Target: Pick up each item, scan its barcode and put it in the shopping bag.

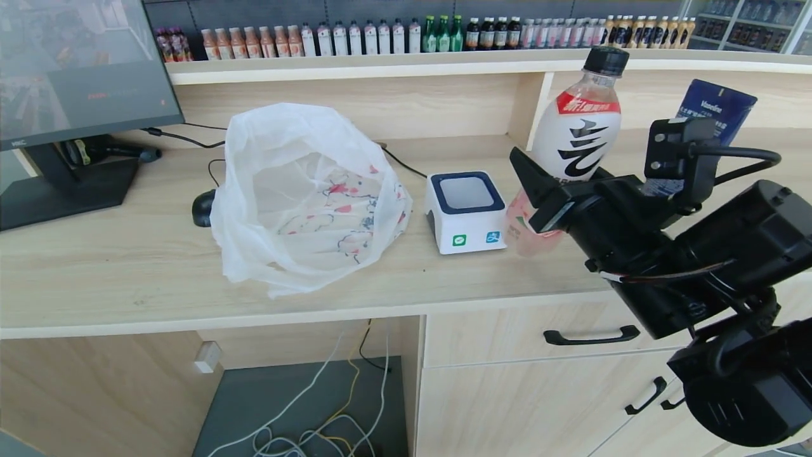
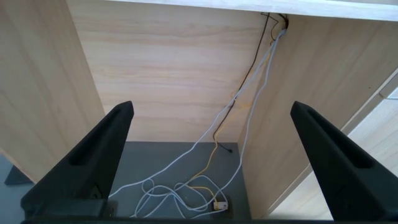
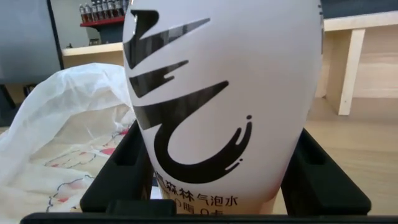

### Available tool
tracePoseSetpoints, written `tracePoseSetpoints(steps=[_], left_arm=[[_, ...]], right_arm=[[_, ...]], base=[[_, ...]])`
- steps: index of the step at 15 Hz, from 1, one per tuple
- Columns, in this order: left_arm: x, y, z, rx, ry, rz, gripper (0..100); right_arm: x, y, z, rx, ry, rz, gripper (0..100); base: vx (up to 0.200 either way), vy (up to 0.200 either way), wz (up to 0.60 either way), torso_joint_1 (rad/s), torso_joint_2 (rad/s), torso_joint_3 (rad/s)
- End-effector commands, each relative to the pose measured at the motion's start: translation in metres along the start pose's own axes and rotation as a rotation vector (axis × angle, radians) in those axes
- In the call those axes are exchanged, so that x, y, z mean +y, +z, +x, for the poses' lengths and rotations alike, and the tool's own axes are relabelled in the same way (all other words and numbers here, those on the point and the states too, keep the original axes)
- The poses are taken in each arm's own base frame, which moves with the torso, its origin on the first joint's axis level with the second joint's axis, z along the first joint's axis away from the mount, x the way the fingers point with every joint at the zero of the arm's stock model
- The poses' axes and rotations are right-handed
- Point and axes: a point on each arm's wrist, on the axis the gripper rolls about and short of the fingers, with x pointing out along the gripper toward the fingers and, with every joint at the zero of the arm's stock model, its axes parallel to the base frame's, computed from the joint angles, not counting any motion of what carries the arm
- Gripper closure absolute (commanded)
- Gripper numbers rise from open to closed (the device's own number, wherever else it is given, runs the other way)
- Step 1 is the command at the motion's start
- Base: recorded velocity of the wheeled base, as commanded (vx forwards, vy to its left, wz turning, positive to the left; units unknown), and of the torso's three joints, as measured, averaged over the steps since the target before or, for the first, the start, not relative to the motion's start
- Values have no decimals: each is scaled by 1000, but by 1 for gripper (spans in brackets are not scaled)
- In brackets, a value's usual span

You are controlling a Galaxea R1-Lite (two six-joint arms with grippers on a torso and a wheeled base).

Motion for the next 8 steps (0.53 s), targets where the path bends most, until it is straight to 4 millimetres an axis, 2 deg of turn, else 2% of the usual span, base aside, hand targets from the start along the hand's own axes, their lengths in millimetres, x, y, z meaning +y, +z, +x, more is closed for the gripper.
tracePoseSetpoints(steps=[1, 5, 8], left_arm=[[0, 0, 0, 0, 1, 0, 0], [0, 0, 0, 0, 1, 0, 0], [0, 0, 0, 0, 1, -2, 0]], right_arm=[[2, 3, 4, -17, 5, 5, 100], [3, 6, 9, -43, 9, 40, 100], [7, 22, 35, -107, 38, 134, 100]], base=[[0, 0, 0, 0, 0, 0], [0, 0, 0, 0, 0, 0], [0, 0, 0, 0, 0, 0]])
